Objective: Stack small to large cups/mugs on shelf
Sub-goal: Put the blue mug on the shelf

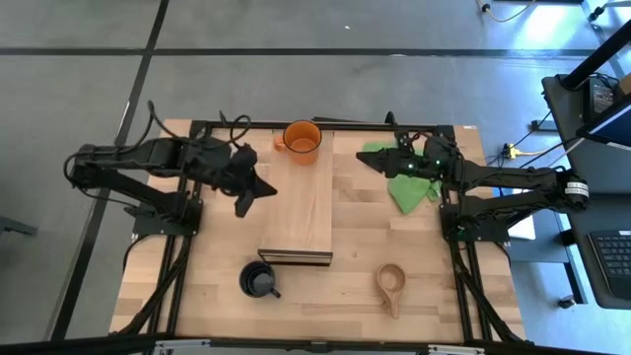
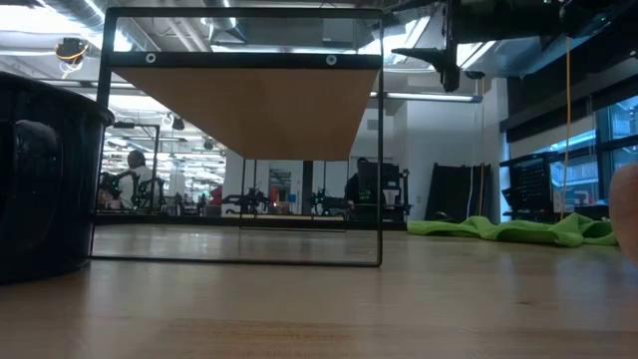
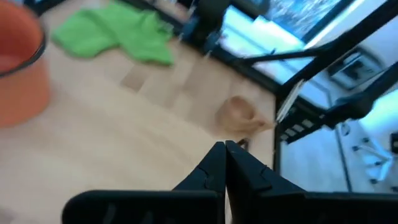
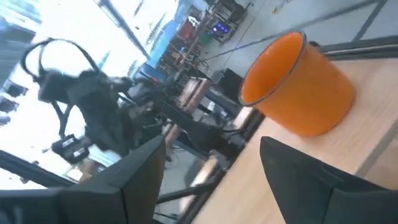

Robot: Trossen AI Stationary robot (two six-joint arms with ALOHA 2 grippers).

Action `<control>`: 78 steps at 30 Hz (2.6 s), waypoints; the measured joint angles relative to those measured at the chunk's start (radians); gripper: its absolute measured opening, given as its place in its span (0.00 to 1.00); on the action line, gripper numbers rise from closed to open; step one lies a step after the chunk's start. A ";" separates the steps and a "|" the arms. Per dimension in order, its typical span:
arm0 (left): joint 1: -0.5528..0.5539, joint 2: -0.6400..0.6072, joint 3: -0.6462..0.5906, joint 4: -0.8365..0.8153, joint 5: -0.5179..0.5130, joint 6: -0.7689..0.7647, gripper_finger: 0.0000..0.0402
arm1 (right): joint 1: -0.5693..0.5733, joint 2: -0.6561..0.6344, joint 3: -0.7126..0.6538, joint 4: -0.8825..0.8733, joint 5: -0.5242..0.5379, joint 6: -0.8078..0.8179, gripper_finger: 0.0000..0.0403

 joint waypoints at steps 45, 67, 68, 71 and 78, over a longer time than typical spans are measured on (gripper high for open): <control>-0.376 -0.522 -0.645 -0.110 0.159 -0.165 0.00 | 0.419 0.405 0.915 -0.481 0.014 -0.867 0.65; -0.563 -0.358 -0.841 0.275 -0.074 -0.383 0.05 | 0.421 0.422 0.949 -0.627 0.221 -0.731 0.65; -0.573 -0.357 -0.844 0.269 -0.094 -0.401 0.07 | 0.421 0.422 0.949 -0.636 0.221 -0.727 0.65; -0.598 -0.357 -0.845 0.269 -0.130 -0.441 0.14 | 0.421 0.422 0.949 -0.649 0.221 -0.726 0.65; -0.640 -0.322 -0.845 0.284 -0.203 -0.573 0.26 | 0.421 0.422 0.949 -0.669 0.221 -0.727 0.65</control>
